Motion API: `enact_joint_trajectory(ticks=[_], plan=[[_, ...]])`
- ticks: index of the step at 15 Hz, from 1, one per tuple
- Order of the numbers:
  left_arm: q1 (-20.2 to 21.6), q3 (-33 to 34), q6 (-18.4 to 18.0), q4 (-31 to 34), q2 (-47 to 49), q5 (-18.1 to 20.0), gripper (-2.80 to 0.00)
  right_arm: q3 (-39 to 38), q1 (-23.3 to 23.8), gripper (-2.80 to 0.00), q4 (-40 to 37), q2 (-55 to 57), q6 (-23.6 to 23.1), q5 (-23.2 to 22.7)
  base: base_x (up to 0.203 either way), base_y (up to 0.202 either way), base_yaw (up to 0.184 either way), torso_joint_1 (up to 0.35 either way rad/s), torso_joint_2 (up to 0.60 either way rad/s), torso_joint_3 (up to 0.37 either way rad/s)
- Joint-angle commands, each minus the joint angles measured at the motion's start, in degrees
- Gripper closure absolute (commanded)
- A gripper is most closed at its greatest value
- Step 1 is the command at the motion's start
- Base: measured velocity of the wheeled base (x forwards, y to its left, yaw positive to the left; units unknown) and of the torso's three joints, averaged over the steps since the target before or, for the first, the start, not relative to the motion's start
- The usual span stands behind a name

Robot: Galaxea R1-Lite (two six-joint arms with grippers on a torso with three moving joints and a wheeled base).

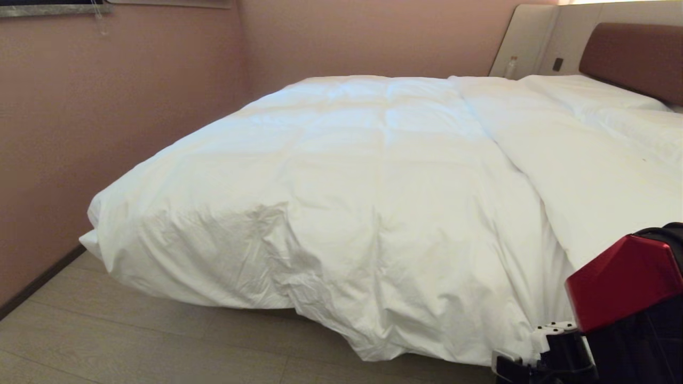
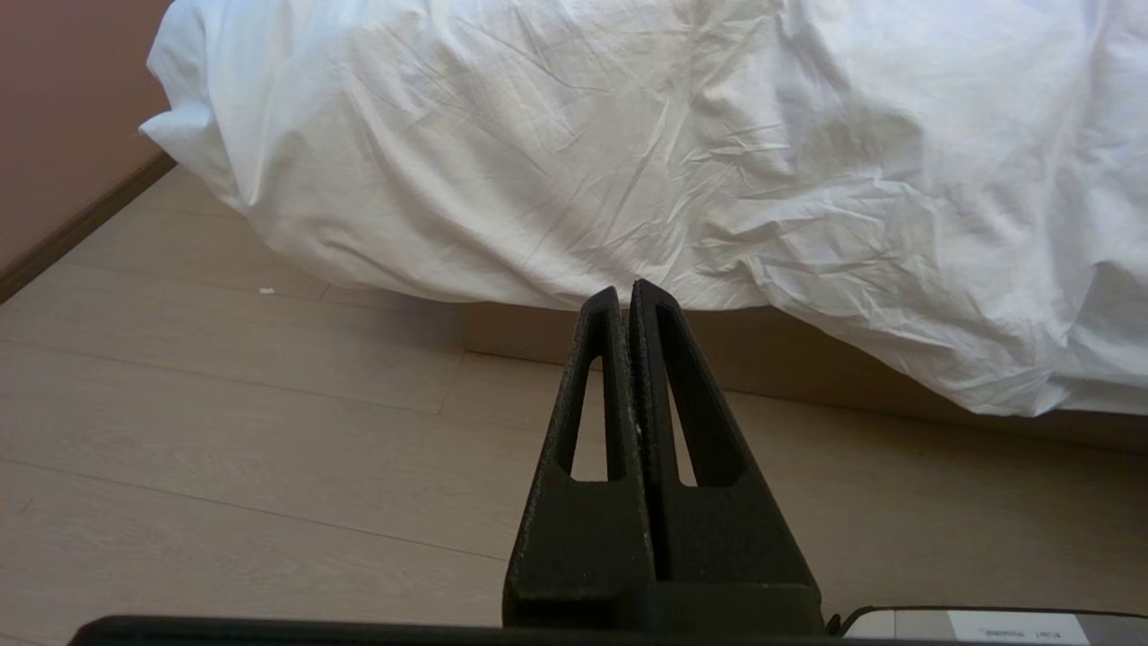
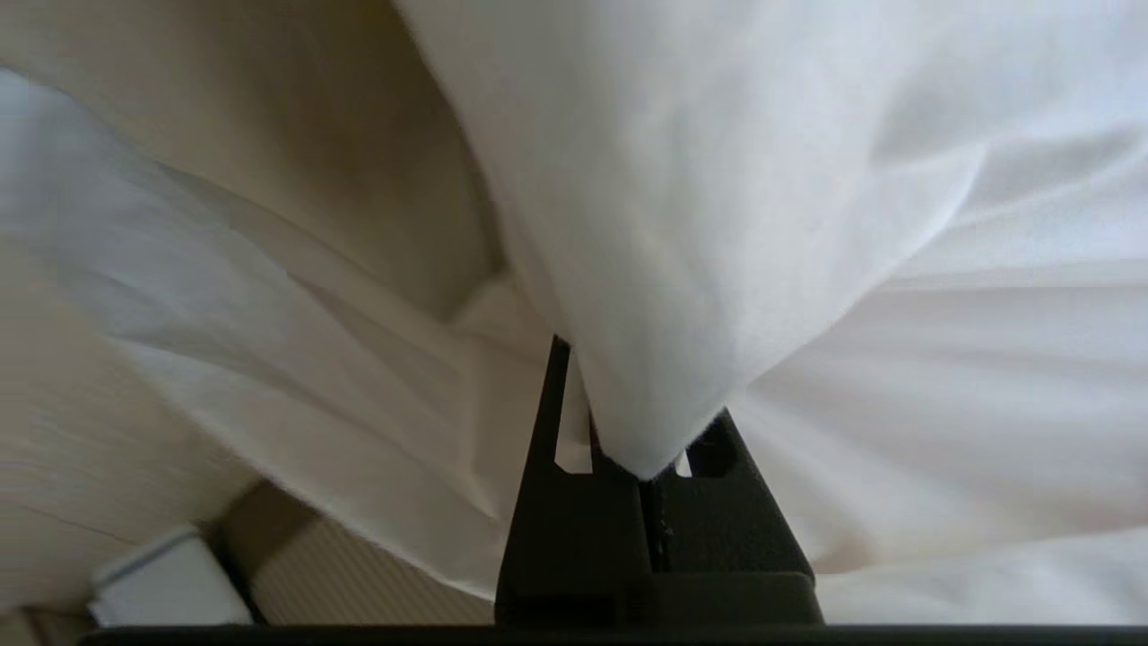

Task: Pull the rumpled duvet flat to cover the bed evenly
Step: Flatten the corners of the folded blanket

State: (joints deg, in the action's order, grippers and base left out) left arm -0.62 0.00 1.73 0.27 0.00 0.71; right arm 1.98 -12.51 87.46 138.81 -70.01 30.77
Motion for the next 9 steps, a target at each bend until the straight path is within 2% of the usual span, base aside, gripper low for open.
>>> enact_joint_trajectory(ticks=[1, 3, 9], plan=[[0.01, 0.00, 0.03, 0.00, 0.00, 0.00, 0.00, -0.89, 0.24, 0.00, 0.17, 0.60, -0.30, -9.17, 0.000, 0.000, 0.000, 0.000, 0.00, 0.000], [0.01, 0.00, 0.03, 0.00, 0.00, 0.00, 0.00, -1.87, 0.54, 0.00, 0.09, 1.03, -0.30, -11.45, 0.000, 0.000, 0.000, 0.000, 0.00, 0.000], [0.01, 0.00, 0.03, 0.00, 0.00, 0.00, 0.00, -1.89, 0.73, 0.00, -0.27, 1.55, 0.05, -14.25, 0.000, 0.000, 0.000, 0.000, 0.00, 0.000]])
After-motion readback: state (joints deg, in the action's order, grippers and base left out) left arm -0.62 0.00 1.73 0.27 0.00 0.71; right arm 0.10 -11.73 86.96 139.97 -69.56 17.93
